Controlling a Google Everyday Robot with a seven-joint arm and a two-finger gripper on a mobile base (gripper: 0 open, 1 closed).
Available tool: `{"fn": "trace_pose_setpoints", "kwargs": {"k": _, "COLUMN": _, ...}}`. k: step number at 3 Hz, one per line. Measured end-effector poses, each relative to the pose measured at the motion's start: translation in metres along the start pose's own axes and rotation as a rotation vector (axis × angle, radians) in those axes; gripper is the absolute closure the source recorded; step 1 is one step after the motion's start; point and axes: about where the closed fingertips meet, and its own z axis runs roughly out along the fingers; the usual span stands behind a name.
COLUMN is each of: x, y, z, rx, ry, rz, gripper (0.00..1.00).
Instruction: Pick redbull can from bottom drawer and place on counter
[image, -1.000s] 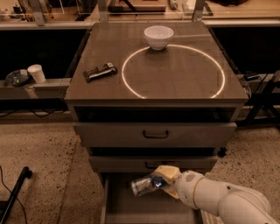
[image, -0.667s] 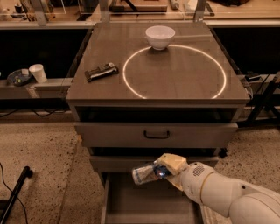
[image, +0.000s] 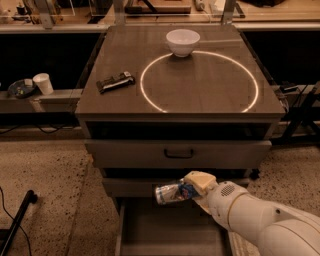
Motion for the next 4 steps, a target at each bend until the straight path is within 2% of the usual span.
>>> {"fn": "trace_pose_setpoints", "kwargs": {"k": 1, "x": 0.024, "y": -0.047, "z": -0.010, "rx": -0.029, "ry": 0.081, "rz": 0.033, "gripper": 1.00}}
{"fn": "trace_pose_setpoints", "kwargs": {"k": 2, "x": 0.074, "y": -0.123, "z": -0.019, "rx": 0.000, "ry": 0.161, "rz": 0.092, "gripper": 1.00}}
{"fn": "trace_pose_setpoints", "kwargs": {"k": 3, "x": 0.111, "y": -0.206, "z": -0.012, "rx": 0.101, "ry": 0.158, "rz": 0.150, "gripper": 1.00}}
{"fn": "trace_pose_setpoints", "kwargs": {"k": 4, "x": 0.111, "y": -0.206, "z": -0.011, "rx": 0.096, "ry": 0.160, "rz": 0.151, "gripper": 1.00}}
